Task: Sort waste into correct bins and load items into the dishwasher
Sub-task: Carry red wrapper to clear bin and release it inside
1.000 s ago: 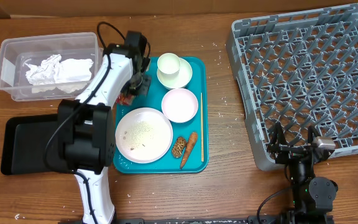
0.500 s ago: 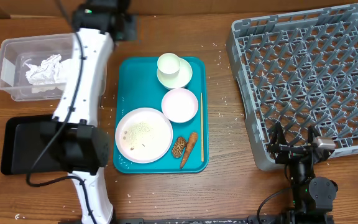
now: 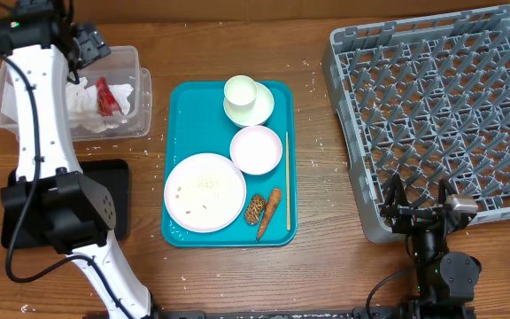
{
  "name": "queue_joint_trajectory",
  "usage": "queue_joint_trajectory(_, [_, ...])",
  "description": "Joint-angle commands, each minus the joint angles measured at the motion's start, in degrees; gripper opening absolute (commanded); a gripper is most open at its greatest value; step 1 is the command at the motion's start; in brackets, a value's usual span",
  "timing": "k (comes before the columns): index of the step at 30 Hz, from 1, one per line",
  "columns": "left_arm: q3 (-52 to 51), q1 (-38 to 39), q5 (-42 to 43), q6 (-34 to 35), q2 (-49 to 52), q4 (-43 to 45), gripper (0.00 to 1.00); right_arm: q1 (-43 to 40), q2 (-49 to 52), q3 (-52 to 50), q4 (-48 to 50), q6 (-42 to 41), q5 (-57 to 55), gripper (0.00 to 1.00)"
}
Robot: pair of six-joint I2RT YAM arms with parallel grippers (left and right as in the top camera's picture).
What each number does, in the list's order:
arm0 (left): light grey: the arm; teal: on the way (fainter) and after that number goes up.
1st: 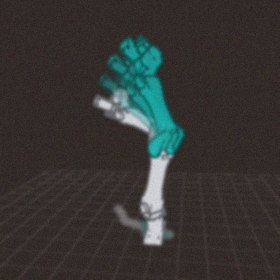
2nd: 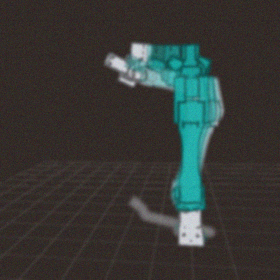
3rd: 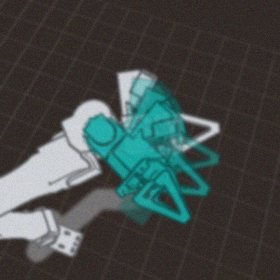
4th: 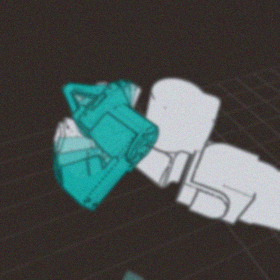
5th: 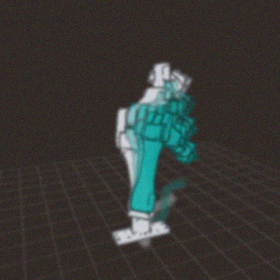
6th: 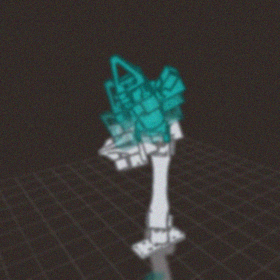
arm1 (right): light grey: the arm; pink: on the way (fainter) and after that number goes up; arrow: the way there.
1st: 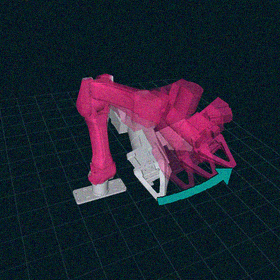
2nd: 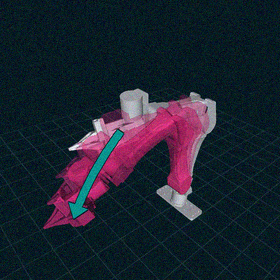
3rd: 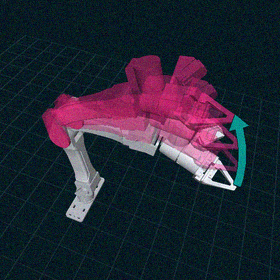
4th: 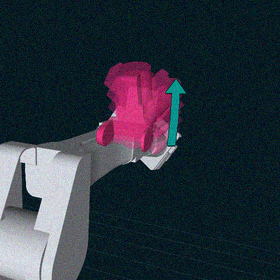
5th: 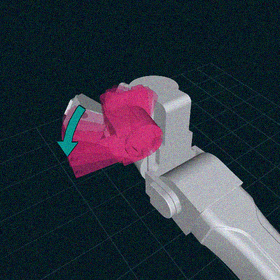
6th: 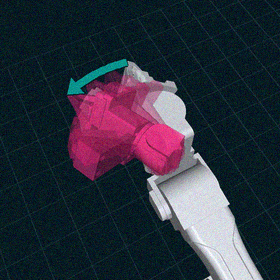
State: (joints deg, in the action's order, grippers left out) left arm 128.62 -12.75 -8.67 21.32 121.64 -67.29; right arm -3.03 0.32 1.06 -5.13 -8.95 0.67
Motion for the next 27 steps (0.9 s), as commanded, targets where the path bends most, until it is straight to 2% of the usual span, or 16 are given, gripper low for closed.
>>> queue_joint_trajectory(1, [0.0,-0.46,7.89,1.42,-1.01,-2.16,1.0,-0.42,-0.15,-0.61,0.33,0.42,0.09,1.0])
queue_joint_trajectory(10, [0.0,0.57,14.4,1.16,-1.01,-10.45,1.0,-0.42,-0.15,-0.61,0.33,0.42,0.09,1.0])
queue_joint_trajectory(16, [0.0,2.75,27.43,-12.63,-1.01,-12.24,1.0,-0.44,-0.15,-0.61,0.33,0.42,0.09,1.0])
queue_joint_trajectory(27, [0.0,8.22,27.71,-11.47,-1.01,-15.19,1.0,-0.42,-0.15,-0.61,0.33,0.42,0.09,1.0])
